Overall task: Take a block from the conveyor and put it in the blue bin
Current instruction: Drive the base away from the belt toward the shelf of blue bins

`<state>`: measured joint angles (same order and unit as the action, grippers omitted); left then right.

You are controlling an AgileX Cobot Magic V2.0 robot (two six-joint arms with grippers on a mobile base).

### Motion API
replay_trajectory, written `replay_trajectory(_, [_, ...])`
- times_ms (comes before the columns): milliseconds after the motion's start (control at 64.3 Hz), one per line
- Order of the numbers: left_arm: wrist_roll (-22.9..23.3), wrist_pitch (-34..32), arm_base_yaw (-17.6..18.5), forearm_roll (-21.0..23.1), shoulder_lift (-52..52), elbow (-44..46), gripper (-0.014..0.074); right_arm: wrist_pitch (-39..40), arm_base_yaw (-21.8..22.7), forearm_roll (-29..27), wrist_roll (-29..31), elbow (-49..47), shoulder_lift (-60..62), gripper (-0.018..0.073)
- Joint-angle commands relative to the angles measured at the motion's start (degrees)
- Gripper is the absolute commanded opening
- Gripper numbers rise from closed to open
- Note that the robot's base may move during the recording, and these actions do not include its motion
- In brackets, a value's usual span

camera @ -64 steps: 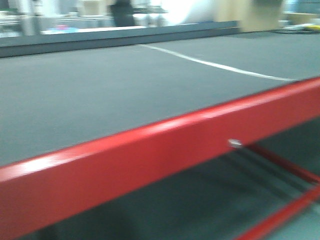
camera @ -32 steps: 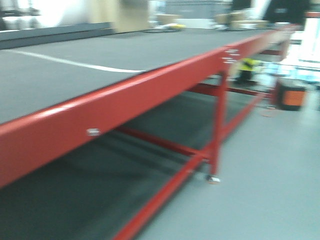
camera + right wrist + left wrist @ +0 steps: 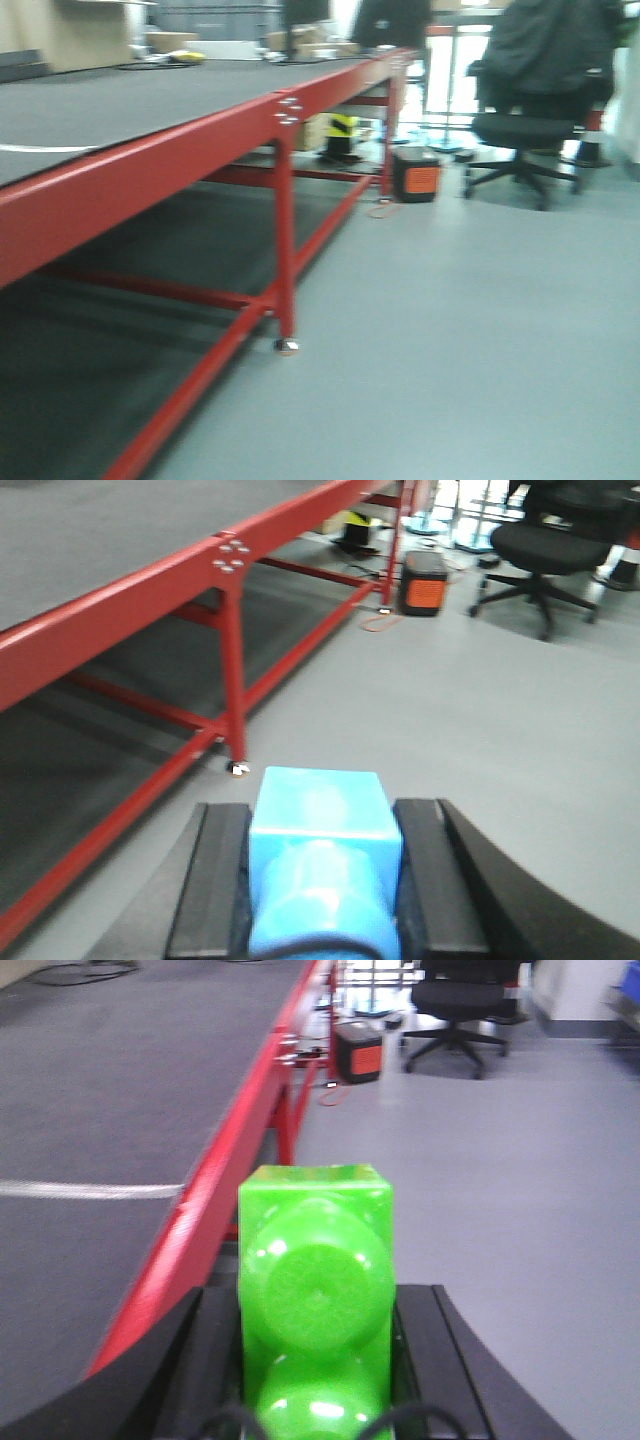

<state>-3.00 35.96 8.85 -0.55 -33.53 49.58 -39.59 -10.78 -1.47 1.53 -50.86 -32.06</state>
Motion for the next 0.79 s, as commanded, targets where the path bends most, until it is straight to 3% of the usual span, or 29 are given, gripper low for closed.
replay_trajectory(0, [0.22,-1.01,0.33,0.17,0.21,0.43,-0.0111,1.04,0.34,0.46,-0.06,-0.50,0.32,-0.0154])
replay_trajectory(777, [0.22,-1.01,0.33,0.17,0.21,0.43,-0.0111,1.04,0.34,0.46,-0.06,-0.50,0.32,-0.0154])
